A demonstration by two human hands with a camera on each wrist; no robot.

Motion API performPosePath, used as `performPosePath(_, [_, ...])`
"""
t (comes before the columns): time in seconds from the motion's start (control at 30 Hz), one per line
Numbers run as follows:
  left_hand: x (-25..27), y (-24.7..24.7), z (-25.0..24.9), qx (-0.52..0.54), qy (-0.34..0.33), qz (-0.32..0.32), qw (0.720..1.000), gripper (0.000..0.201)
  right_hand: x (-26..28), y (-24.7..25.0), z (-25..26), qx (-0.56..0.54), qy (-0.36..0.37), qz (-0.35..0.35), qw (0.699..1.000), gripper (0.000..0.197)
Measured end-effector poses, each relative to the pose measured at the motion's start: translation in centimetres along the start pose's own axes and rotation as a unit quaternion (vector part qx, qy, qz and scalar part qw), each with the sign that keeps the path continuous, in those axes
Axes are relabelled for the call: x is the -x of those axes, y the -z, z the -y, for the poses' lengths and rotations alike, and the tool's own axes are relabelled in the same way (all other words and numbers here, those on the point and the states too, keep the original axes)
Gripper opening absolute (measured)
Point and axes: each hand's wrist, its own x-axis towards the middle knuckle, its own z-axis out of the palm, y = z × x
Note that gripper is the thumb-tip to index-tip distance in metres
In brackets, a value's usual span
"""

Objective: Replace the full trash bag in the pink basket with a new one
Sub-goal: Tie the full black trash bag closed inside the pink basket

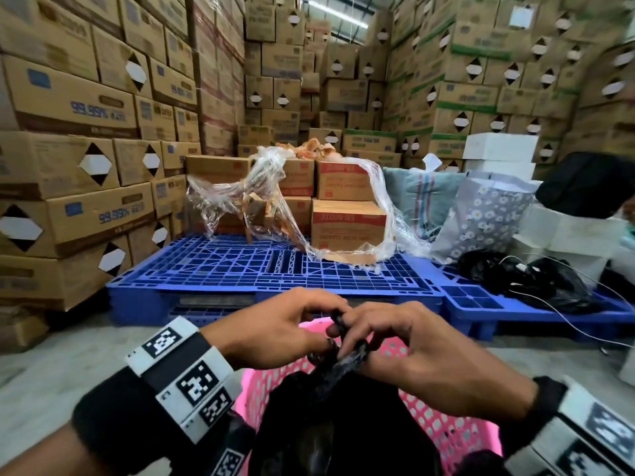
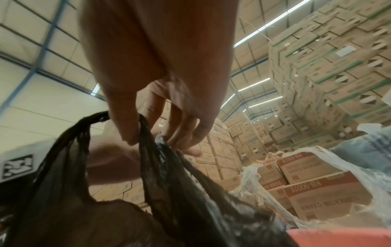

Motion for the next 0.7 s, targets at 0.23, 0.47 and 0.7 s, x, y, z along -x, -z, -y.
performPosePath(0.23, [1.5,1.9,1.7,-0.053,0.079,-0.035,0.995,0.020,1.2,2.7,-0.5,0.039,-0.084,0.107,0.990,0.005])
performPosePath(0.47, [3.5,2.5,4.3,-0.145,0.170,-0.013,0.975,0.033,2.3,4.7,-2.5,0.051,-0.150,0.104,0.982,0.047])
performPosePath(0.7, [4.2,1.9,4.8,-0.056,0.197,0.068,0.976,0.019,2.7,4.9,-3.5,-0.112,-0.182,-0.039,0.976,0.057])
